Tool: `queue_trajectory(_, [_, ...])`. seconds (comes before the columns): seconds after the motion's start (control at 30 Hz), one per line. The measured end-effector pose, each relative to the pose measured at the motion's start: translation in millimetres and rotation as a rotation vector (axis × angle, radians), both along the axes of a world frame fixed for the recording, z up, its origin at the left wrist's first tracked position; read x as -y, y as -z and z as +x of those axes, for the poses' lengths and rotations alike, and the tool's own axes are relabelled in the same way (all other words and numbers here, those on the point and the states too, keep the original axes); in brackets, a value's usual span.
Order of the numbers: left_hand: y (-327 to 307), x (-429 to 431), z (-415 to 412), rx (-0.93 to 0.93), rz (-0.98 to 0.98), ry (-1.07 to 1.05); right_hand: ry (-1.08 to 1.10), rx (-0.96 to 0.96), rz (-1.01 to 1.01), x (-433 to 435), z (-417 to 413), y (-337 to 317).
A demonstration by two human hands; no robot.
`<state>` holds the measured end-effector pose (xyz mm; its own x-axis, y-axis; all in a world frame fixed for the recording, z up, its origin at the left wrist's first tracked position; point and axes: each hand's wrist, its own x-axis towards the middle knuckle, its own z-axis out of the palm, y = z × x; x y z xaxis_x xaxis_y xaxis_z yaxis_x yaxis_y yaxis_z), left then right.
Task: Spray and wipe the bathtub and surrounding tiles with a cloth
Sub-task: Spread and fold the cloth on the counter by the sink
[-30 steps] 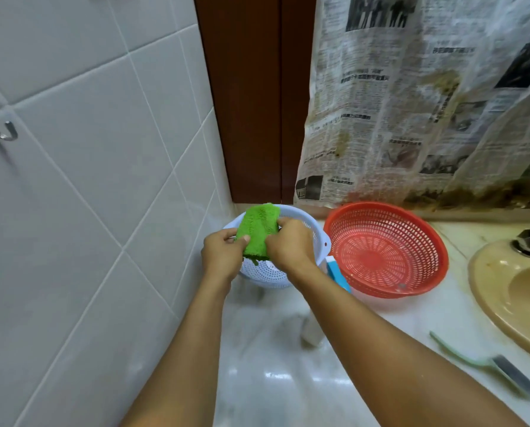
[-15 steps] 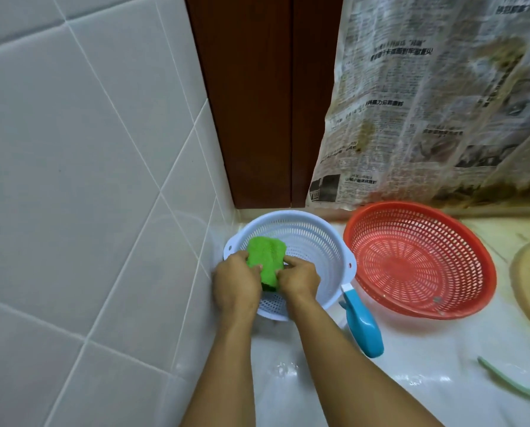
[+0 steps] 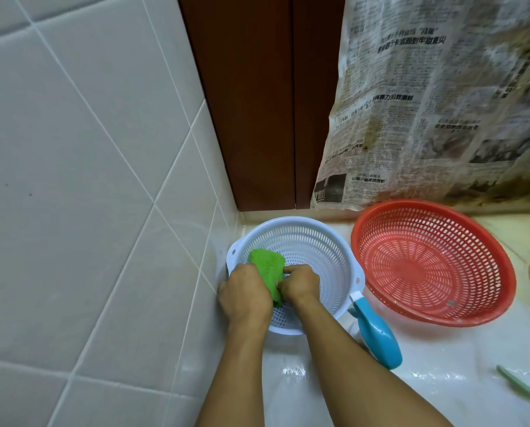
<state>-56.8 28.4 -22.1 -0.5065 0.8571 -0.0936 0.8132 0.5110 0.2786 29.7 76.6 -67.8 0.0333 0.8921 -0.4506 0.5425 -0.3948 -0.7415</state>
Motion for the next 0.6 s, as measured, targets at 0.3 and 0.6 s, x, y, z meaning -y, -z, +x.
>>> queue_trajectory(0.3, [-5,40,3,0.409,0.355,-0.046,-0.024,-0.177,0.252,41,24,-59])
queue_trajectory(0.6, [-15,134,35,0.708,0.627,-0.088,-0.21,-0.37,0.41,150,98,-99])
